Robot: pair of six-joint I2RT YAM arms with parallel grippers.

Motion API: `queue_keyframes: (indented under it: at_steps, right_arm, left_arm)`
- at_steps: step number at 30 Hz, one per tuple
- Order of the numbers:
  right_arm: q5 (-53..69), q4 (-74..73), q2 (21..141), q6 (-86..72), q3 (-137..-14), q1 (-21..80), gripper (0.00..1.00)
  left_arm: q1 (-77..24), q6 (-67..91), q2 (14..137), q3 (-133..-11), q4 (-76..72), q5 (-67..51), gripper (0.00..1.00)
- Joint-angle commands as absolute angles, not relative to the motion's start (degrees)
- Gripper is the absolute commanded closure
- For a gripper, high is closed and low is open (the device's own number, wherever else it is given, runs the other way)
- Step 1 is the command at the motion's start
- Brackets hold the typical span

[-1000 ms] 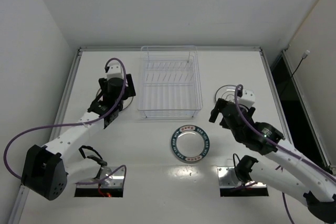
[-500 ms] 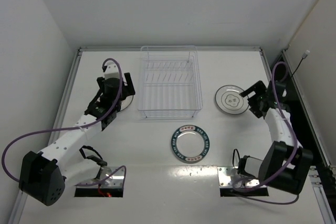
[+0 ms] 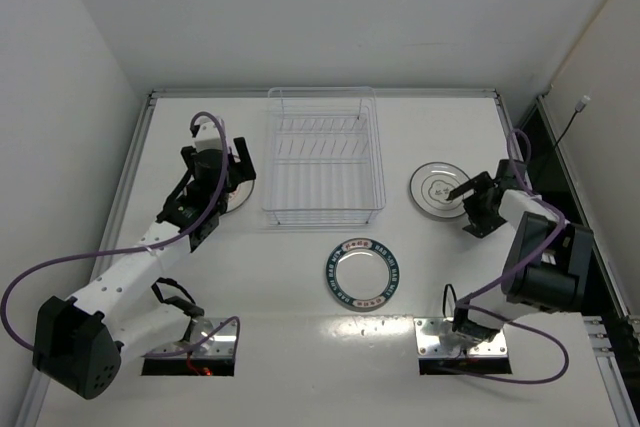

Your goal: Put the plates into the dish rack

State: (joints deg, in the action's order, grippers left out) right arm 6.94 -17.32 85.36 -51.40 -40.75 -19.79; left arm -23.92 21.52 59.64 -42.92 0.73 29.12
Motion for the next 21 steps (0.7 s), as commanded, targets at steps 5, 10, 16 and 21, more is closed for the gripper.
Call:
queue_keyframes:
  at_steps: [5, 10, 16, 21]
  right_arm:
    - [5.36, -15.48, 91.23, -49.58, -44.55, -19.34, 0.78]
    - [13.35, -17.65, 98.94, -46.06, -52.27, -21.01, 0.60]
    - [13.89, -18.19, 99.58, -43.78, -53.00, -21.53, 1.00]
    - [13.71, -19.34, 91.01, -40.79, -52.47, -22.06, 1.00]
  left_arm:
    - [-24.26, 22.15, 59.06, -44.12, -1.76, 29.18, 0.24]
    - [-24.26, 22.15, 59.59, -44.12, -1.76, 29.18, 0.24]
    - [-24.26, 22.15, 60.12, -44.12, -1.76, 29.18, 0.24]
    - [-24.26, 22.15, 60.64, -44.12, -1.76, 29.71, 0.24]
